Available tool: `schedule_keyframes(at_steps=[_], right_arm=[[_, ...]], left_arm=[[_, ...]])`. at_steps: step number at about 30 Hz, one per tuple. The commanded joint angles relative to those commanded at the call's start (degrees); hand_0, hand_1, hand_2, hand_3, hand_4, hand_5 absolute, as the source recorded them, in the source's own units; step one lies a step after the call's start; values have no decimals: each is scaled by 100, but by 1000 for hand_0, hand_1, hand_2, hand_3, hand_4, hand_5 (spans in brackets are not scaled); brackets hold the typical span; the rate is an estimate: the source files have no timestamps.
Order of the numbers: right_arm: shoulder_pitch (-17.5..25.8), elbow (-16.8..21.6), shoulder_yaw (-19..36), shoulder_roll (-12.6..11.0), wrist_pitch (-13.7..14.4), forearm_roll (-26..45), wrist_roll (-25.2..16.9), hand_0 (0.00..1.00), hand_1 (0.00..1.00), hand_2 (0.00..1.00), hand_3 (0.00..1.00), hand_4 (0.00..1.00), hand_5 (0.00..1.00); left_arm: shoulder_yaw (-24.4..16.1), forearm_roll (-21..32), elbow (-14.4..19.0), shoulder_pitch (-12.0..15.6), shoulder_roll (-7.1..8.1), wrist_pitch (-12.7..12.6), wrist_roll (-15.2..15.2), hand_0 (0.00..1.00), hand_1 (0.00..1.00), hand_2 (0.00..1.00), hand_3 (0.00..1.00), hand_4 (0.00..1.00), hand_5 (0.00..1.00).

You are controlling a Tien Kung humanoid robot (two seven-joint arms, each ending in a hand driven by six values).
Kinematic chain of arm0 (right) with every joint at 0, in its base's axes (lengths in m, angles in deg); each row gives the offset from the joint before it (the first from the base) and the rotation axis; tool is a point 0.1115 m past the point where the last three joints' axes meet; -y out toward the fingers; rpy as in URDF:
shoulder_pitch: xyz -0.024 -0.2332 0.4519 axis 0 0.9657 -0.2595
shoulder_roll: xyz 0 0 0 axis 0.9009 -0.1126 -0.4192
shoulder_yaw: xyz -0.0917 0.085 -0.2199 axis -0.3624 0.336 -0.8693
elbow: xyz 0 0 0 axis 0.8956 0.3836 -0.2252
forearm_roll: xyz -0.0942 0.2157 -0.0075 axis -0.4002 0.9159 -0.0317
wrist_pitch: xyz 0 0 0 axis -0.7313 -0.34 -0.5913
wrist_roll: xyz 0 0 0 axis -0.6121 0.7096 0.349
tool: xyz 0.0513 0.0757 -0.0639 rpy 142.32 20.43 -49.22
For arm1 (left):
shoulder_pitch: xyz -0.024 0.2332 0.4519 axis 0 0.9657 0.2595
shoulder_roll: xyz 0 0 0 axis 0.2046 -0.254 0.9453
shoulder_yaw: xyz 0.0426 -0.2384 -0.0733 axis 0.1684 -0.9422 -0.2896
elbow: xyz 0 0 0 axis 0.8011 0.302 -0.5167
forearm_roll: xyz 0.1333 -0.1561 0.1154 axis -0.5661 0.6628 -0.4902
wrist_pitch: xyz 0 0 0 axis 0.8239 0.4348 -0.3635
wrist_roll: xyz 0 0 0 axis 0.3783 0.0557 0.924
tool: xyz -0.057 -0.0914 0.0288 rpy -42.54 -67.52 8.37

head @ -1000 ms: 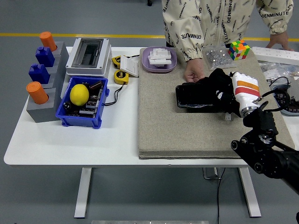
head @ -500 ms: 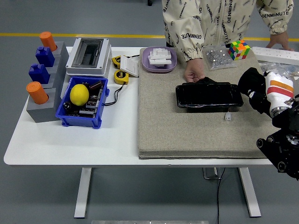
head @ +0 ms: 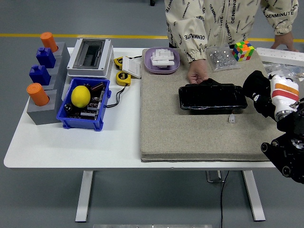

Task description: Pick the rag up,wipe the panel,place it on the desk

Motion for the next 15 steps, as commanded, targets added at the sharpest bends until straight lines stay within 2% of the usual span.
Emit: schedule_keyframes(at_steps=[15], right_arm=[[-100,42,-242,285,0,40,0,304,427,458,463,737,17]], left_arm=[[4,-7,0,6,2,1,2,605,642,656,561,628,441]])
